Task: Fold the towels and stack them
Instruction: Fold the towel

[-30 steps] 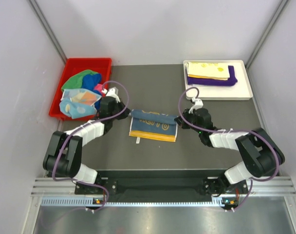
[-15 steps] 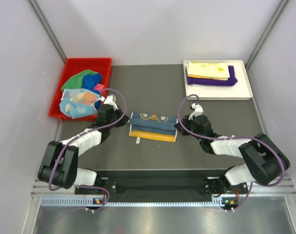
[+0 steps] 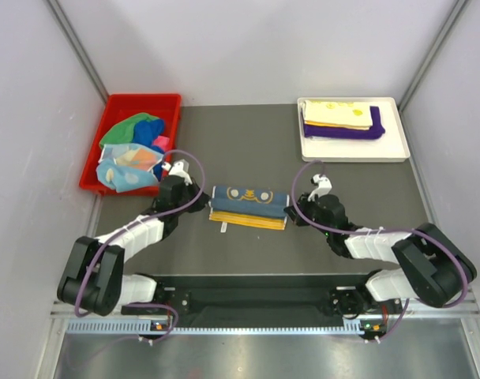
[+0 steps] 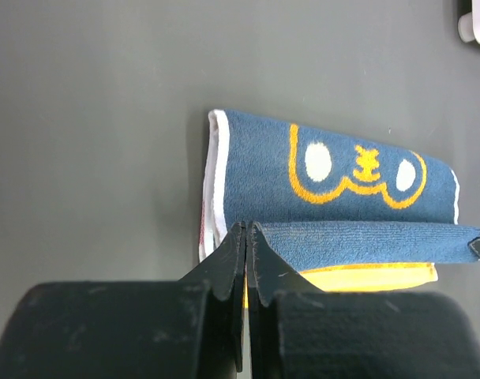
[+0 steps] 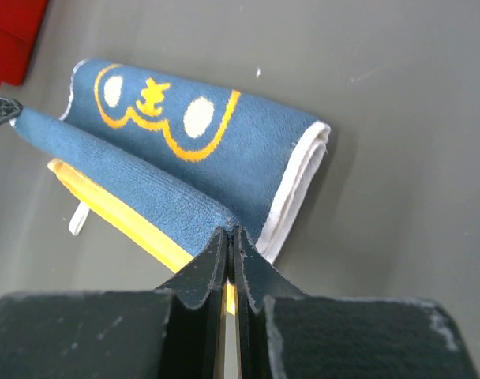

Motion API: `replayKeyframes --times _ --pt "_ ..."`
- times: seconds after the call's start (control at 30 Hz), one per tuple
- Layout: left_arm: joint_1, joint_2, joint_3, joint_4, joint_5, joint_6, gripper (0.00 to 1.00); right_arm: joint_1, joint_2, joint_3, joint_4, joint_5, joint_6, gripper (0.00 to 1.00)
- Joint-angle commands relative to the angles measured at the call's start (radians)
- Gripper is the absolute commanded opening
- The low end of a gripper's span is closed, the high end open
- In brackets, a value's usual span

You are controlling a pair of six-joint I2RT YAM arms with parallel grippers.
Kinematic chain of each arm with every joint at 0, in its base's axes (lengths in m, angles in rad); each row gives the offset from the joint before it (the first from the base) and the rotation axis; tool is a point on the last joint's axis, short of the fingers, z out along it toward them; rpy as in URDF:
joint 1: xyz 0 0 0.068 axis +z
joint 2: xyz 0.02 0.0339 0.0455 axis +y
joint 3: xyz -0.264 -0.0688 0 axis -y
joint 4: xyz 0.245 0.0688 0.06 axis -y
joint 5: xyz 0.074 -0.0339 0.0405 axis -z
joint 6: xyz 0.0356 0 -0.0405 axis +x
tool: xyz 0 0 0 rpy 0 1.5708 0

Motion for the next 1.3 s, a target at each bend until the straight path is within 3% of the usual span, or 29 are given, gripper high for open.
replayKeyframes --times 0.0,0.2,0.4,0.5,0.77,1.03,1.27 --pt "-0.004 -0.035 -0.021 0.009 -0.031 -0.002 0.0 0.023 -0.017 -0.02 0.078 0.028 0.006 0.02" --pt "-0.01 -0.052 -0.035 -0.002 -0.031 -0.002 0.0 0.038 -0.014 -0.048 0.107 0.028 0.017 0.06" --pt "-0.011 -0.09 -0.05 -0.021 -0.028 -0.008 0.27 0.045 -0.048 -0.07 0.092 0.028 0.026 0.22" --pt "-0.011 -0.13 -0.034 -0.075 -0.045 -0.002 0.28 0.048 -0.091 -0.07 0.049 0.028 0.027 0.27" --pt "-0.031 -0.155 0.087 -0.219 -0.047 0.012 0.26 0.064 -0.263 -0.002 -0.184 0.111 0.041 0.31" --pt "-0.132 0.0 0.157 -0.293 -0.113 0.007 0.21 0.192 -0.105 0.104 -0.224 0.16 0.075 0.28" --pt "-0.14 0.127 0.151 -0.347 -0.212 -0.034 0.08 0.239 0.068 0.087 -0.178 0.158 0.141 0.24"
